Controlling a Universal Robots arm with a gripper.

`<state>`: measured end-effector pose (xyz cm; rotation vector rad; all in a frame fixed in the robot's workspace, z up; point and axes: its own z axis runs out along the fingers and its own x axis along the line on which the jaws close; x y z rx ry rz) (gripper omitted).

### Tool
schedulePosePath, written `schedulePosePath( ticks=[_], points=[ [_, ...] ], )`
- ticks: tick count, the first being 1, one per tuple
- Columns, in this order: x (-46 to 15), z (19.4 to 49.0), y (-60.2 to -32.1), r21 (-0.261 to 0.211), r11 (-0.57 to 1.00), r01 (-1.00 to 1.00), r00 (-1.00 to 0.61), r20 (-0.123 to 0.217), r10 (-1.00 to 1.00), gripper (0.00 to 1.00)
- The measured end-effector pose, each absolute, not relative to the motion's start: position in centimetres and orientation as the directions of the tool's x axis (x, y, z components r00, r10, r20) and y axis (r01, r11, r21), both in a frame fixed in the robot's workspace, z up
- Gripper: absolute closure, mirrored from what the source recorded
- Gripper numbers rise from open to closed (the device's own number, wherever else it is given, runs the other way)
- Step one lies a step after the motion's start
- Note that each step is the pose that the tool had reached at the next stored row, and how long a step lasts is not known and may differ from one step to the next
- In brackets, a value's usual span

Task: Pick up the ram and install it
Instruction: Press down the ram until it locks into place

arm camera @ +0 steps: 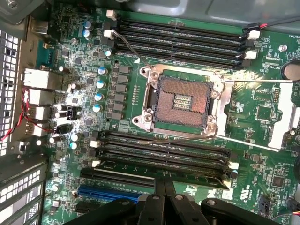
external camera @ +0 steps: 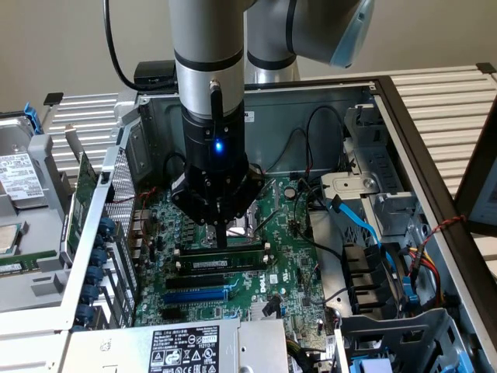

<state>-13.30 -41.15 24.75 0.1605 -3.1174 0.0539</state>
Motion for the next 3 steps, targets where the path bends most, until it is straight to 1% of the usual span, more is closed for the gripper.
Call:
schedulePosePath(
  ticks=[3],
  points=[
    [-13.30, 24.75, -41.15, -0.034, 0.994, -0.103, -0.995, 0.021, -0.102, 0.89]
  ],
)
